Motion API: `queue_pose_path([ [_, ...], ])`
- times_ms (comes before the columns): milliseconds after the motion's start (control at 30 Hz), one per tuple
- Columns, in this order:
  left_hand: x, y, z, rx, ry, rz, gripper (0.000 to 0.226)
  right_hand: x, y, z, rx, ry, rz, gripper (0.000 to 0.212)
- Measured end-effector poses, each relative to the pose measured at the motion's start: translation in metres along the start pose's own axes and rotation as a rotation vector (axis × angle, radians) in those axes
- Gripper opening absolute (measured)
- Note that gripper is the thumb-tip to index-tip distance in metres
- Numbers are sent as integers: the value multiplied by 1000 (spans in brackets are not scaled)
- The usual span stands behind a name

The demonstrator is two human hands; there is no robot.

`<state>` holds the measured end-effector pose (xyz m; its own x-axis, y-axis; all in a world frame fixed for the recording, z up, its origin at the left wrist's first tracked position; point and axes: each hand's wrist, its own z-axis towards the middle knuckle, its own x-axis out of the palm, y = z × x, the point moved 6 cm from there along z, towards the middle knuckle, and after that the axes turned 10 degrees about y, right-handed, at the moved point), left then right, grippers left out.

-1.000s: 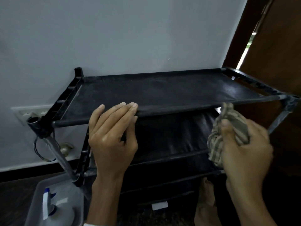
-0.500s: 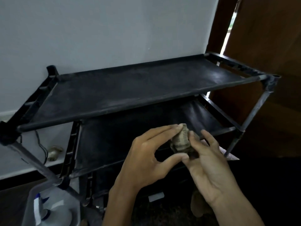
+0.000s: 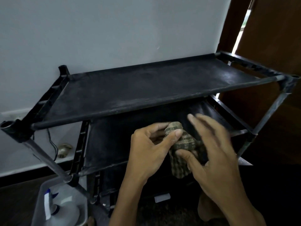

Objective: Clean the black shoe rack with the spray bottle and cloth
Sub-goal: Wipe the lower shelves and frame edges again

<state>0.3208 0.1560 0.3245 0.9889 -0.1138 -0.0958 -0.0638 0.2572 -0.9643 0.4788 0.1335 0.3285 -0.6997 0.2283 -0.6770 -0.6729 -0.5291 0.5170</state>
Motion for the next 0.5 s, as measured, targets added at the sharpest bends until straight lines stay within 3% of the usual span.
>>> queue_pose_path([
  [67,-3,-6,-2,-38,24,-48,37,9,11,2,-91,77,125,70],
  [200,-8,-26,-10,-88,30,-68,57,13,22,-3,-86,-48,192,66],
  [333,-20,-56,-21,-90,71,157,48,8,25,-3,47,-161,378,53],
  [400,-29,-83,-28,59,17,376,31,1,36,5,9,-216,299,50],
  [500,-53,-124,-44,409,-289,630,13,-8,56,20,-112,-352,170,47],
])
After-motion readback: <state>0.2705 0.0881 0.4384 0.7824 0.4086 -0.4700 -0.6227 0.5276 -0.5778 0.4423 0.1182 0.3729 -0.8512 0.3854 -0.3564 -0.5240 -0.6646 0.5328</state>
